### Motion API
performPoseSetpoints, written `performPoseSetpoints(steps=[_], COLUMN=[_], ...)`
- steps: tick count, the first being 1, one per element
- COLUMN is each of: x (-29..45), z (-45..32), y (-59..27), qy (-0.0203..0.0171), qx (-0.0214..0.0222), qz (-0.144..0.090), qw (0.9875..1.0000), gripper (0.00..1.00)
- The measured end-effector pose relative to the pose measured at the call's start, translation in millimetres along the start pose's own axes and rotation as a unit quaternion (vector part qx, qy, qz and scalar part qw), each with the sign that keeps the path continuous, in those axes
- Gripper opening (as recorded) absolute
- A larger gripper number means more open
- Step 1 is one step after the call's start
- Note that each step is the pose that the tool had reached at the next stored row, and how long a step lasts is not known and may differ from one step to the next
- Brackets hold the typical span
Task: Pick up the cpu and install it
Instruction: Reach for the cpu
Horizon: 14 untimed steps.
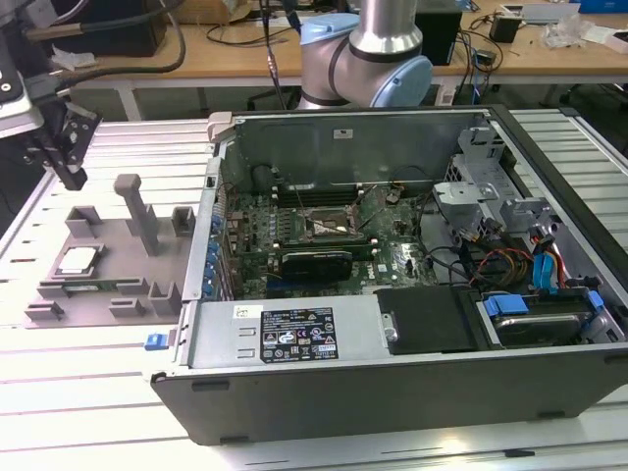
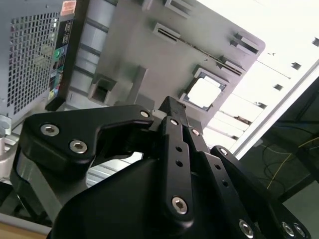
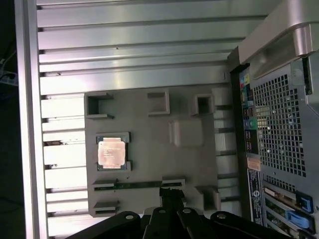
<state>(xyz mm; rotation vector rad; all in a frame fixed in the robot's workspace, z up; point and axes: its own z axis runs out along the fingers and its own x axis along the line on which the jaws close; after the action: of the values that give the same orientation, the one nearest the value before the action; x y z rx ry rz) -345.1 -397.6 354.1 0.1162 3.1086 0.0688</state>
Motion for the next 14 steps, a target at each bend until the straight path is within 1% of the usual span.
performPoseSetpoints(steps=[2, 6, 8, 9, 11, 14], x=[6.0, 14.9, 21.1, 24.4, 26.9, 29.5], z=[3.5, 8.9, 13.5, 17.0, 21.6, 26.1], y=[-0.2, 0.0, 0.4, 1.5, 4.9, 8.9], qy=[0.0, 0.0, 0.0, 0.0, 0.0001, -0.0001], qx=[-0.0001, 0.0, 0.0, 0.0, 0.0001, 0.0001], qz=[0.0, 0.0, 0.0, 0.0, 0.0, 0.0], qw=[1.0, 1.0, 1.0, 1.0, 1.0, 1.0], gripper=[0.11, 0.11, 0.11, 0.11, 0.11, 0.11])
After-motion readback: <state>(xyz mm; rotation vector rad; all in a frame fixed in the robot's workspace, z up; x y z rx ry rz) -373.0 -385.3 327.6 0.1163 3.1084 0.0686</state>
